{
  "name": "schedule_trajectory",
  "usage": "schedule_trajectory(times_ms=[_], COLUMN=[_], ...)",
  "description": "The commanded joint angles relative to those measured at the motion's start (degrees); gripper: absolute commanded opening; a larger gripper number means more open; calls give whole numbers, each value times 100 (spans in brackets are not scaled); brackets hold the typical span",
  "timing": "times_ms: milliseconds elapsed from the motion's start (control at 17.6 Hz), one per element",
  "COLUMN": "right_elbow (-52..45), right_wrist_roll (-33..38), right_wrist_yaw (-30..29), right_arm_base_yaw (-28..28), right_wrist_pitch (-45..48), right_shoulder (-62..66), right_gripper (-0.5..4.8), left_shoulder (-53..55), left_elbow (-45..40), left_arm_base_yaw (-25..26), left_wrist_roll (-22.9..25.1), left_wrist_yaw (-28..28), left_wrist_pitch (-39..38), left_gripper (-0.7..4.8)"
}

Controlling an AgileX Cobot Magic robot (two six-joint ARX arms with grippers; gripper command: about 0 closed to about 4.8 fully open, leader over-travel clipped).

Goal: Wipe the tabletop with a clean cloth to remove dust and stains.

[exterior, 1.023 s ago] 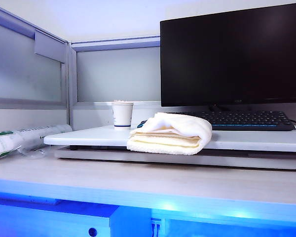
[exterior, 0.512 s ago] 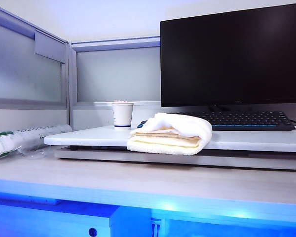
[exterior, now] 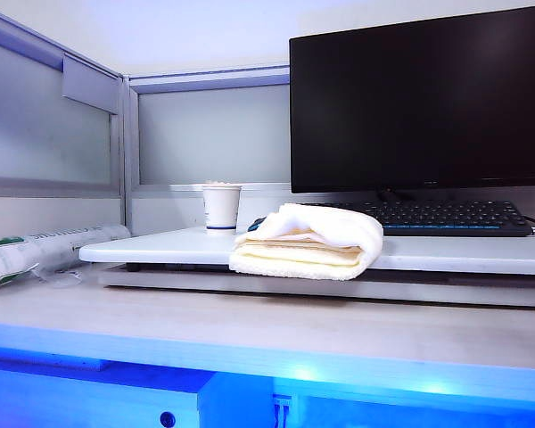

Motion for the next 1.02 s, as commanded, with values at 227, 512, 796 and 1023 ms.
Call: schedule_trajectory(times_ms=[227,512,796,1023], right_elbow=[-315,-750,-1062,-1060], right_wrist_roll=[-164,-452,-664,-695], right_wrist_yaw=[-234,-273,-297,-341], right_arm_base_yaw=[-13,-31,-31,-22], right_wrist_pitch=[107,68,326,315], right_shoulder=[-662,-669,-765,-817], right_gripper=[-4,-4,-4,0], left_shoulder=[2,2,2,2], left_elbow=[0,0,0,0], left_arm_base_yaw=[7,7,4,4], left_wrist_roll=[160,186,181,179], left_wrist_yaw=[57,197,195,195], left_wrist_pitch=[-9,-63,-245,-245], left_gripper=[-5,-5,-4,-4])
